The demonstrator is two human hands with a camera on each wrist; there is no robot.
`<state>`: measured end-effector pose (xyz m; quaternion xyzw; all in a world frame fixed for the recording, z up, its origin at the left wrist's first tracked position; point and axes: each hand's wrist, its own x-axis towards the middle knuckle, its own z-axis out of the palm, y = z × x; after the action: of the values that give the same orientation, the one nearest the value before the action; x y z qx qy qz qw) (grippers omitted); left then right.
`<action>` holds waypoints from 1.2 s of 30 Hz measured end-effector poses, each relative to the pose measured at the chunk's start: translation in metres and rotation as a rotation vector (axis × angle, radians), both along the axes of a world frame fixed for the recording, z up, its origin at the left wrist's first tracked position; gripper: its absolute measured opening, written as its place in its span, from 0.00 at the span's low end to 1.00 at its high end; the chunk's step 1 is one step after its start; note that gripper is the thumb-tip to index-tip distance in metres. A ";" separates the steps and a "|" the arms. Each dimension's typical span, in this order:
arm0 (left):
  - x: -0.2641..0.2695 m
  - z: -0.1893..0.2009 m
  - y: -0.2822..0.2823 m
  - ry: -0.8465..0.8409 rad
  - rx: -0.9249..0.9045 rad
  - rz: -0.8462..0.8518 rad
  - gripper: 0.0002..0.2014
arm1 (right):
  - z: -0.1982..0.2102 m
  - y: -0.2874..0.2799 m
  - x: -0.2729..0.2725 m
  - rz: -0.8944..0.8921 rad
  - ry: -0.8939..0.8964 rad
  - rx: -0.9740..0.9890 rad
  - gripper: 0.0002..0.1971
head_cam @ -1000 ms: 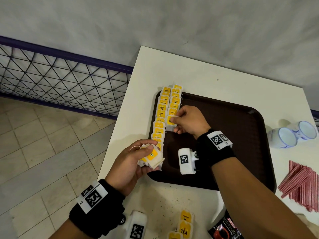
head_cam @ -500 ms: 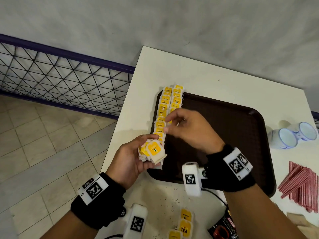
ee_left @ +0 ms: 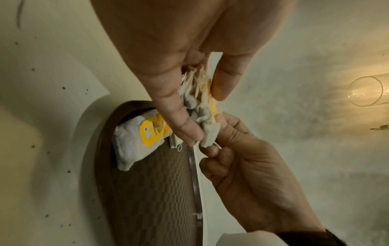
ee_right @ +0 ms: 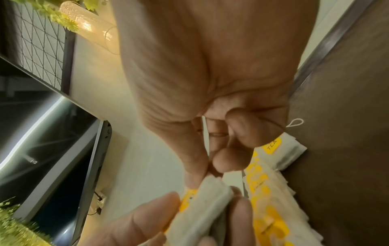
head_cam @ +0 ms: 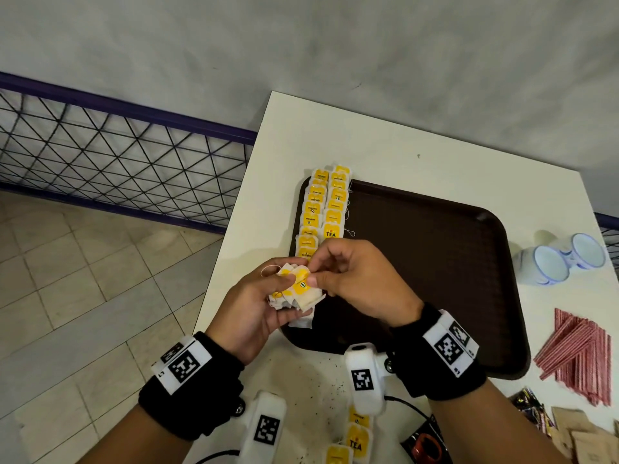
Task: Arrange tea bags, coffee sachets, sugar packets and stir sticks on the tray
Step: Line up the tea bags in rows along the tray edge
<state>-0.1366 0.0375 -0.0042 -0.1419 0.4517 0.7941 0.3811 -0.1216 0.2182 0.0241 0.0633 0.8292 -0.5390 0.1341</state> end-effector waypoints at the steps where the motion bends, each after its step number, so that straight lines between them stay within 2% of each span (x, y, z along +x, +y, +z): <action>1: 0.000 0.000 0.000 0.004 -0.002 0.002 0.13 | 0.000 0.001 0.000 -0.013 -0.001 -0.004 0.05; 8: -0.001 0.000 -0.002 0.029 -0.026 0.012 0.12 | 0.002 0.013 0.001 -0.088 -0.143 -0.166 0.09; 16: 0.000 0.001 -0.008 0.003 -0.023 0.021 0.12 | -0.022 0.045 -0.010 -0.330 -0.237 -0.144 0.02; 22: 0.004 -0.001 -0.006 -0.014 -0.022 0.011 0.13 | -0.036 0.044 -0.025 -0.332 -0.279 -0.081 0.04; 30: 0.004 -0.002 -0.009 -0.030 -0.012 0.016 0.13 | -0.041 0.039 -0.043 -0.393 -0.231 0.007 0.02; 36: 0.004 -0.001 -0.007 -0.019 -0.034 0.005 0.12 | -0.049 0.036 -0.050 -0.453 -0.243 0.006 0.05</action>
<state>-0.1330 0.0306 -0.0056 -0.1567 0.4610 0.7860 0.3809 -0.1712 0.2544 -0.0253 0.3121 0.7732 -0.5413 0.1084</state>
